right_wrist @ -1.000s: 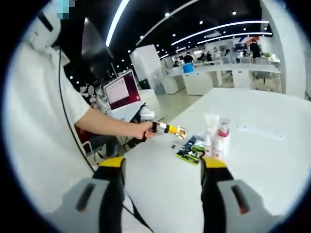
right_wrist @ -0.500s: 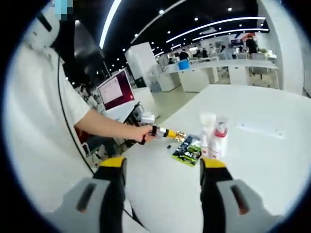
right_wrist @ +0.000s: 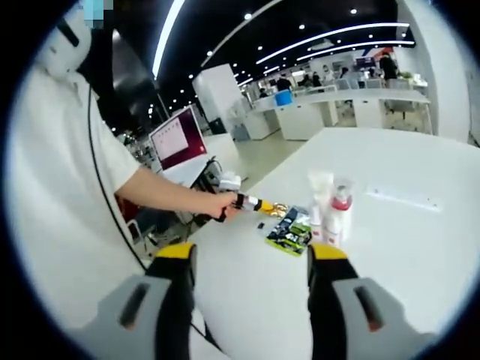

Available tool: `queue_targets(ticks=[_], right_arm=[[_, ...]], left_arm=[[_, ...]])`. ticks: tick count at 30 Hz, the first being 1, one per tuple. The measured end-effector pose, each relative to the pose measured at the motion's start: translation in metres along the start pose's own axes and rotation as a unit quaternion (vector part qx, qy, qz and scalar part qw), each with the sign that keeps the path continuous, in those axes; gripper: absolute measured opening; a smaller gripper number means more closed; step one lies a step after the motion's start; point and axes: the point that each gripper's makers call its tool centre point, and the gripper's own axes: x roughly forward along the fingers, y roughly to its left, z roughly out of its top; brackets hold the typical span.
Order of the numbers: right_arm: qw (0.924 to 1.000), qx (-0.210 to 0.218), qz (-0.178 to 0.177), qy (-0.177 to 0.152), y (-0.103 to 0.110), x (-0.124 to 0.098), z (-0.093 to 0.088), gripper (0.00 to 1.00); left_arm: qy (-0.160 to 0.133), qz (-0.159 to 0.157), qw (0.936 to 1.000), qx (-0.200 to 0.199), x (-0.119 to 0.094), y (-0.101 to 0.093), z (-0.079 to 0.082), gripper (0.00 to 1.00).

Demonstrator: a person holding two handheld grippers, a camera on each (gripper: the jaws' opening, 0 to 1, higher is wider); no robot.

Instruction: Arrange the skincare products in the storage area until every visible bottle or jar stands upright without overlapping.

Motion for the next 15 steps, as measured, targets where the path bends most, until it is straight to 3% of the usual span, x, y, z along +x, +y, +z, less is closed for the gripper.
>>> queue_targets(ticks=[11,15], right_arm=[[0.9999,0.006,-0.003,-0.012,0.005,-0.007,-0.004,0.61],[0.9998,0.011,-0.005,-0.015,0.008,-0.01,-0.008,0.61]], left_arm=[[-0.004,0.017,0.9998,0.013,-0.01,-0.001,0.002,0.12],[-0.029,0.034,0.9976,0.053,-0.016,-0.001,0.013,0.19]])
